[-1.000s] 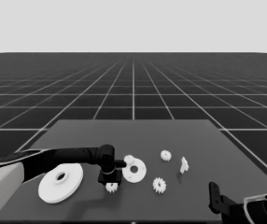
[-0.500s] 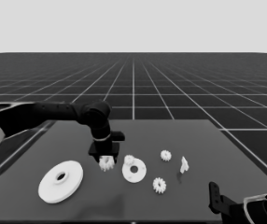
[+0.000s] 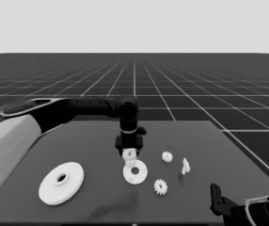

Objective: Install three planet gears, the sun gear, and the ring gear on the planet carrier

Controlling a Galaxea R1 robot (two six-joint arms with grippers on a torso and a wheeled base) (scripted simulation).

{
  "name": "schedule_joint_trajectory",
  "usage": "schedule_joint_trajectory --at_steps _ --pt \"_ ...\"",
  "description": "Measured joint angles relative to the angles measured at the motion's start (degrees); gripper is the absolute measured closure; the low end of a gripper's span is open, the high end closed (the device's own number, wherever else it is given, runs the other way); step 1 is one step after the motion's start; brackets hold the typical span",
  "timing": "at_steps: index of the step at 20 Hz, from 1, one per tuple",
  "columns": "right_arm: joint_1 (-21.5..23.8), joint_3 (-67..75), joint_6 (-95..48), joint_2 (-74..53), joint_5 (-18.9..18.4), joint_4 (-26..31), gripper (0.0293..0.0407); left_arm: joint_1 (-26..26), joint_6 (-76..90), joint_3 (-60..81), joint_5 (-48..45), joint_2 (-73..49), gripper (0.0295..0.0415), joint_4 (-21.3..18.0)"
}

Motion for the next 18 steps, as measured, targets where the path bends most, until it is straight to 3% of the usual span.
schedule_joint_trajectory --at_steps 3,4,5,7,13,15,16,18 --pt "0.0 0.0 0.0 0.0 0.0 0.0 0.0315 0.02 0.15 -0.46 0.01 0.29 0.0399 0.01" --pt "0.0 0.0 0.0 0.0 0.0 0.0 0.0315 8.18 -0.23 -0.12 0.1 0.19 0.0399 9.95" --pt "0.0 0.0 0.0 0.0 0.0 0.0 0.0315 15.24 1.12 -1.74 0.04 0.45 0.0399 15.91" --pt "0.0 0.0 0.0 0.0 0.0 0.0 0.0315 21.06 3.99 -5.49 -0.92 1.11 0.0399 21.02" --pt "0.0 0.0 0.0 0.0 0.0 0.0 0.0315 23.4 5.78 -8.06 -1.89 1.65 0.0399 23.33" --pt "0.0 0.0 0.0 0.0 0.0 0.0 0.0315 23.47 5.83 -8.13 -1.92 1.67 0.034 23.39" --pt "0.0 0.0 0.0 0.0 0.0 0.0 0.0315 23.48 5.84 -8.15 -1.93 1.67 0.033 23.41" --pt "0.0 0.0 0.0 0.0 0.0 0.0 0.0315 23.49 5.85 -8.16 -1.94 1.68 0.0326 23.42"
